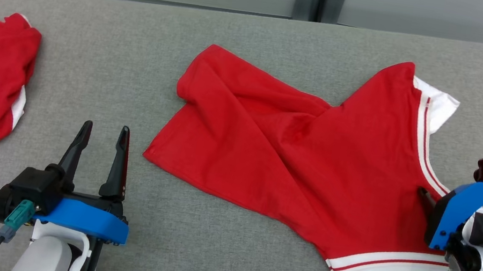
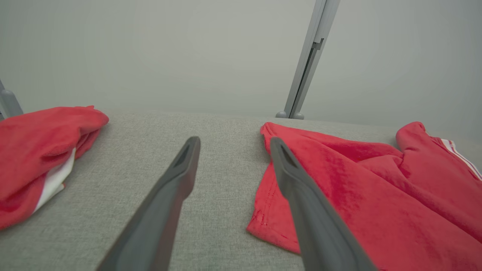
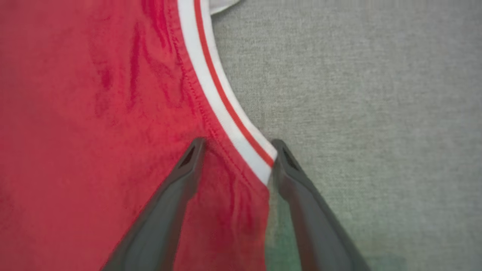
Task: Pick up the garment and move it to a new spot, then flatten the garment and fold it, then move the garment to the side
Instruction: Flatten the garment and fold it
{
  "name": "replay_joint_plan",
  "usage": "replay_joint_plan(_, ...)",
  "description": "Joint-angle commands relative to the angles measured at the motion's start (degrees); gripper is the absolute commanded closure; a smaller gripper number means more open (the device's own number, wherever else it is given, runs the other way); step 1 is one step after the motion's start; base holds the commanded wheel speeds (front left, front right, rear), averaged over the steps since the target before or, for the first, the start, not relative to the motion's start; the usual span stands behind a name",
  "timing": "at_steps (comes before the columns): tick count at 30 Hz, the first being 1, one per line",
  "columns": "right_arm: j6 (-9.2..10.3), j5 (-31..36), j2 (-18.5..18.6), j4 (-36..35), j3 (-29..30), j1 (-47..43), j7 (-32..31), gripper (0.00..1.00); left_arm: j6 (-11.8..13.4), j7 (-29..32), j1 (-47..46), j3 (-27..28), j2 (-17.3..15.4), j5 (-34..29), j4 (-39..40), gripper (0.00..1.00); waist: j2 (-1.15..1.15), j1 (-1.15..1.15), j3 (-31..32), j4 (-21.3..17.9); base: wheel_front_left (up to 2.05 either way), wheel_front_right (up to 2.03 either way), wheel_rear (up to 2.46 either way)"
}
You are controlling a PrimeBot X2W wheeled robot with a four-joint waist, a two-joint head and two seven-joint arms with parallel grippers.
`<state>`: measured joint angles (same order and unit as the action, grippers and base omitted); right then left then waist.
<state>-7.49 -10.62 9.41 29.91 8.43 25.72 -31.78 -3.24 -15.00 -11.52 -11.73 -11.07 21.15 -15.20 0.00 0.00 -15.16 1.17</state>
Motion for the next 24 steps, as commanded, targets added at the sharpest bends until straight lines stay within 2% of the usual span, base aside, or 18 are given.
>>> replay_joint_plan(1,-0.09,-0.40,-0.35,1.71,-1.53,0.35,0.32,1.00,-0.28,-0.25,-1.13,-0.16,-0.03,-0.33,-0.33,0.00,0.00,0.00,-0.60,0.89,0.00,0.00,0.00)
replay_joint_plan(5,0.00,0.79,2.51,0.31,-0.74,4.74,7.53,1.00,-0.02,-0.25,-1.55,0.16,-0.06,-0.62,-0.57,0.00,0.00,0.00,-0.83,1.30,0.00,0.00,0.00)
replay_joint_plan(9,0.00,1.62,3.31,0.79,-0.19,7.74,12.32,1.00,0.11,-0.25,-1.64,0.49,0.15,-0.76,-0.74,0.00,0.00,0.00,-0.90,1.52,0.00,0.00,0.00)
replay_joint_plan(17,0.00,1.68,5.32,7.24,1.50,15.07,19.39,1.00,-0.34,-0.26,-2.44,0.63,1.28,-1.62,-1.66,0.00,0.00,0.00,-0.62,2.24,0.00,0.00,0.00)
replay_joint_plan(18,0.00,1.77,5.57,7.81,1.24,15.72,20.50,0.39,-0.40,-0.26,-2.63,0.72,1.45,-1.72,-1.66,0.00,0.00,0.00,-0.41,2.29,0.00,0.00,0.00)
replay_joint_plan(19,0.00,1.55,5.59,8.62,1.01,16.20,21.54,0.00,-0.39,-0.26,-2.73,0.87,1.52,-1.88,-1.67,0.00,0.00,0.00,-0.13,2.26,0.00,0.00,0.00)
replay_joint_plan(24,-0.01,0.07,5.57,10.16,-2.68,14.67,27.80,0.00,-0.12,-0.26,-1.22,2.12,1.91,-2.74,-1.61,0.00,0.00,0.00,2.47,1.41,0.00,0.00,0.00)
